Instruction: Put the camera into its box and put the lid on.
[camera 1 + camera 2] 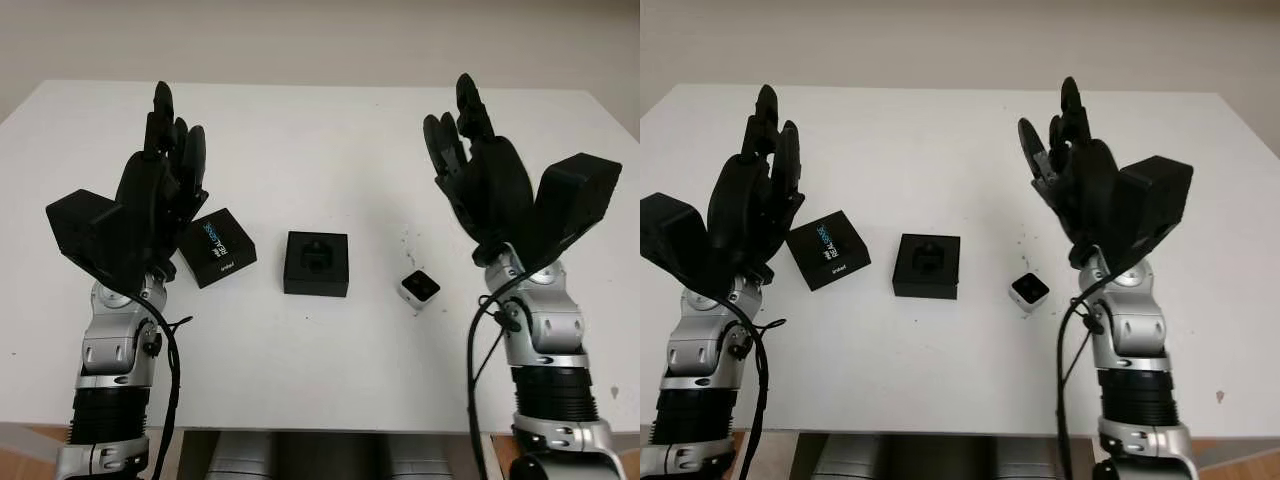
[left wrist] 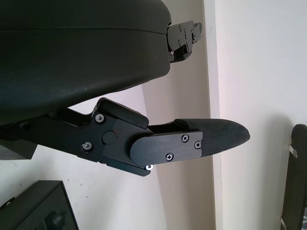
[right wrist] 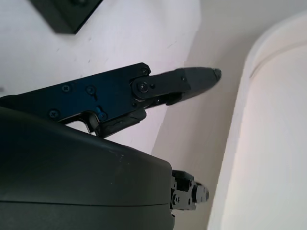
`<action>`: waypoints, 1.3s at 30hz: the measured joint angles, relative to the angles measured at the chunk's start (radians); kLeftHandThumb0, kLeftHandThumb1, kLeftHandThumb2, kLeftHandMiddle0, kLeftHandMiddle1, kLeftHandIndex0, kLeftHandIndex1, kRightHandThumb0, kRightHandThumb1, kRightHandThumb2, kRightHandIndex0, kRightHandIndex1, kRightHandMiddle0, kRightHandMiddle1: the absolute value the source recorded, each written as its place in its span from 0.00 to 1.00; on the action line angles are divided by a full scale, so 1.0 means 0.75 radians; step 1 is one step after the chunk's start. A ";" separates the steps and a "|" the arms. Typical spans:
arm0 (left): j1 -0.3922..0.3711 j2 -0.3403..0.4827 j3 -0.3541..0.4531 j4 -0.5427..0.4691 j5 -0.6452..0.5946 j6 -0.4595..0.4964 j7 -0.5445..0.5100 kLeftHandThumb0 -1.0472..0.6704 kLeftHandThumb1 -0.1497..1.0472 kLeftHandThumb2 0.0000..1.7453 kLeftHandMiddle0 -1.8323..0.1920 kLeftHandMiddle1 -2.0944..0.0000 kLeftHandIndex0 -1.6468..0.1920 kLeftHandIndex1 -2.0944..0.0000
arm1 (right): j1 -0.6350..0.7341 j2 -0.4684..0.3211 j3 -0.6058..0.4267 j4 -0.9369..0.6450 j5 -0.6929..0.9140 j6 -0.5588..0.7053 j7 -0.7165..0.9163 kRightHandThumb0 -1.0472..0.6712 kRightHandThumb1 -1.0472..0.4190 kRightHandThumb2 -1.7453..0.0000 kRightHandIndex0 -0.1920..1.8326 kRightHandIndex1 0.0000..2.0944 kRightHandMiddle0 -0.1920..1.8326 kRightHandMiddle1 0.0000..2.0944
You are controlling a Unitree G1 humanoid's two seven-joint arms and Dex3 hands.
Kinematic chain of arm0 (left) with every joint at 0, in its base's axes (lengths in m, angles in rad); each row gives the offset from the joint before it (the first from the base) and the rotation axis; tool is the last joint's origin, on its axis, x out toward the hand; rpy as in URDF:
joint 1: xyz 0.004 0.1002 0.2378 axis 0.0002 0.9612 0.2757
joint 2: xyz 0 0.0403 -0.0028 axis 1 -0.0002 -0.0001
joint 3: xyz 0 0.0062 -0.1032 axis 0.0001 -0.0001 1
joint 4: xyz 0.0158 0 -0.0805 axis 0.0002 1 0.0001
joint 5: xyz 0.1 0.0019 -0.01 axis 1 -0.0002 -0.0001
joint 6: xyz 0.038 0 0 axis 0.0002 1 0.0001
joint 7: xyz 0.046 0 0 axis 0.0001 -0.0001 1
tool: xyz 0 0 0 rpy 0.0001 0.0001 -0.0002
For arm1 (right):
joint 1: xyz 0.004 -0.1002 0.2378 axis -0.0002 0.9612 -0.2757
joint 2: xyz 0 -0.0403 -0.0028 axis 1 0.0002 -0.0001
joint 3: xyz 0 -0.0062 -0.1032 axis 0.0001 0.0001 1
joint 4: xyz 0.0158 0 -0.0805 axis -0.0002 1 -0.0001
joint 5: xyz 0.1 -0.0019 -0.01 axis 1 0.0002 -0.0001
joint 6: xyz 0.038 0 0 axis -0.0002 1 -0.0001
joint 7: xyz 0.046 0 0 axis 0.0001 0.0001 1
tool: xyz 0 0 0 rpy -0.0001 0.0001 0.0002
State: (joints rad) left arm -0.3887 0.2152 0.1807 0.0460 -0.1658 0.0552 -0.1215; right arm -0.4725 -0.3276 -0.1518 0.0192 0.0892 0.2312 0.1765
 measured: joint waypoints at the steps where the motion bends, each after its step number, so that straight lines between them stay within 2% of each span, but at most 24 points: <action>1: 0.000 -0.005 0.000 0.000 0.000 0.000 0.000 0.17 1.00 0.30 1.00 1.00 1.00 0.99 | -0.001 -0.038 0.000 -0.004 -0.012 0.005 0.028 0.31 0.09 0.98 0.19 0.09 0.20 0.11; 4: 0.000 -0.013 -0.001 0.000 -0.003 0.000 -0.001 0.17 1.00 0.29 1.00 1.00 1.00 0.98 | 0.000 -0.173 0.006 -0.013 -0.051 -0.011 0.161 0.37 0.13 0.97 0.24 0.10 0.18 0.22; 7: 0.000 -0.014 -0.001 0.000 -0.003 0.000 -0.003 0.17 1.00 0.30 1.00 0.99 1.00 0.98 | 0.000 -0.303 0.009 -0.017 -0.084 -0.064 0.278 0.38 0.15 0.97 0.28 0.11 0.18 0.29; 12: 0.001 -0.023 -0.004 -0.001 -0.003 0.000 -0.009 0.17 1.00 0.30 1.00 0.99 1.00 0.98 | 0.008 -0.446 0.036 -0.017 -0.151 -0.201 0.425 0.40 0.16 0.97 0.30 0.12 0.19 0.32; 14: 0.002 -0.023 -0.004 -0.001 -0.003 0.000 -0.014 0.17 1.00 0.31 1.00 0.99 1.00 0.99 | 0.031 -0.509 0.064 -0.017 -0.201 -0.284 0.481 0.40 0.18 0.97 0.31 0.12 0.22 0.29; 18: 0.002 -0.022 -0.004 -0.001 -0.003 0.006 -0.021 0.18 1.00 0.31 1.00 0.99 1.00 0.99 | 0.087 -0.596 0.132 -0.056 -0.341 -0.359 0.539 0.38 0.16 0.97 0.29 0.07 0.29 0.13; 22: 0.002 -0.021 -0.004 -0.001 -0.003 0.011 -0.027 0.18 1.00 0.30 1.00 0.99 1.00 0.99 | 0.162 -0.635 0.204 -0.175 -0.482 -0.358 0.572 0.38 0.16 0.97 0.25 0.04 0.27 0.07; 28: 0.002 -0.021 -0.005 -0.001 0.001 0.016 -0.033 0.18 1.00 0.31 1.00 1.00 1.00 0.99 | 0.204 -0.684 0.295 -0.255 -0.699 -0.485 0.556 0.36 0.17 0.97 0.28 0.05 0.31 0.06; 32: 0.002 -0.021 -0.006 -0.001 0.001 0.016 -0.040 0.17 1.00 0.31 1.00 1.00 1.00 1.00 | 0.211 -0.684 0.336 -0.220 -0.790 -0.568 0.510 0.35 0.16 0.97 0.29 0.05 0.32 0.06; 39: 0.002 -0.021 -0.006 -0.001 0.004 0.021 -0.038 0.17 1.00 0.31 1.00 1.00 1.00 0.99 | 0.200 -0.681 0.406 -0.032 -0.902 -0.719 0.393 0.33 0.17 0.97 0.32 0.06 0.35 0.07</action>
State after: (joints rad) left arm -0.3871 0.1996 0.1759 0.0452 -0.1632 0.0709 -0.1501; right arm -0.3223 -0.8386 0.1524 -0.0046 -0.5876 -0.3082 0.4716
